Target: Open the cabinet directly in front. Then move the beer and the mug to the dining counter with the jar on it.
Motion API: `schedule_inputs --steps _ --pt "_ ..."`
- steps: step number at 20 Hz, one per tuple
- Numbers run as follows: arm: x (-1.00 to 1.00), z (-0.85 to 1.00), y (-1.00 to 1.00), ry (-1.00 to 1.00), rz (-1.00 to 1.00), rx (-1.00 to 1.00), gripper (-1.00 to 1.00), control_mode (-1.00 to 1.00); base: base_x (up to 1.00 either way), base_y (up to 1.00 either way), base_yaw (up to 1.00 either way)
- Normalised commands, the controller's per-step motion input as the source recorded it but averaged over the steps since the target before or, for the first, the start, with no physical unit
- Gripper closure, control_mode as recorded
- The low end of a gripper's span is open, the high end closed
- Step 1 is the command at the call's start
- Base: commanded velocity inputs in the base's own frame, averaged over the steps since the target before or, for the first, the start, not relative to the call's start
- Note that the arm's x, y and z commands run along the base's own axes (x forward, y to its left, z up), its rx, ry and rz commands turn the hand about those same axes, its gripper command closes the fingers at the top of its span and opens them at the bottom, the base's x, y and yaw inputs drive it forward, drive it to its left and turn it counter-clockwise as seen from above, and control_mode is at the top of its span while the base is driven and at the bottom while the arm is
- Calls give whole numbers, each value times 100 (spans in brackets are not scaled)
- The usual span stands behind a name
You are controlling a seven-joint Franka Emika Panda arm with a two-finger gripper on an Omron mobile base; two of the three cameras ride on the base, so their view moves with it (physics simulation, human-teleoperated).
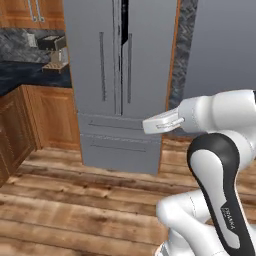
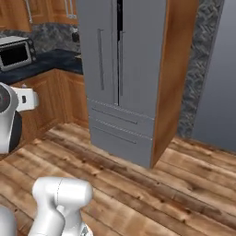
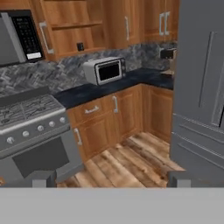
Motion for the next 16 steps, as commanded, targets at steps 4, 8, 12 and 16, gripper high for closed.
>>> schedule_inputs --steps 4,8,12,16 --pt "0 0 0 0 0 0 -100 100 100 0 50" --pt "0 0 0 0 0 0 -100 100 100 0 55" --pt "0 0 0 0 0 0 -100 100 100 0 55" --pt "0 0 0 0 0 0 -100 100 100 0 52"
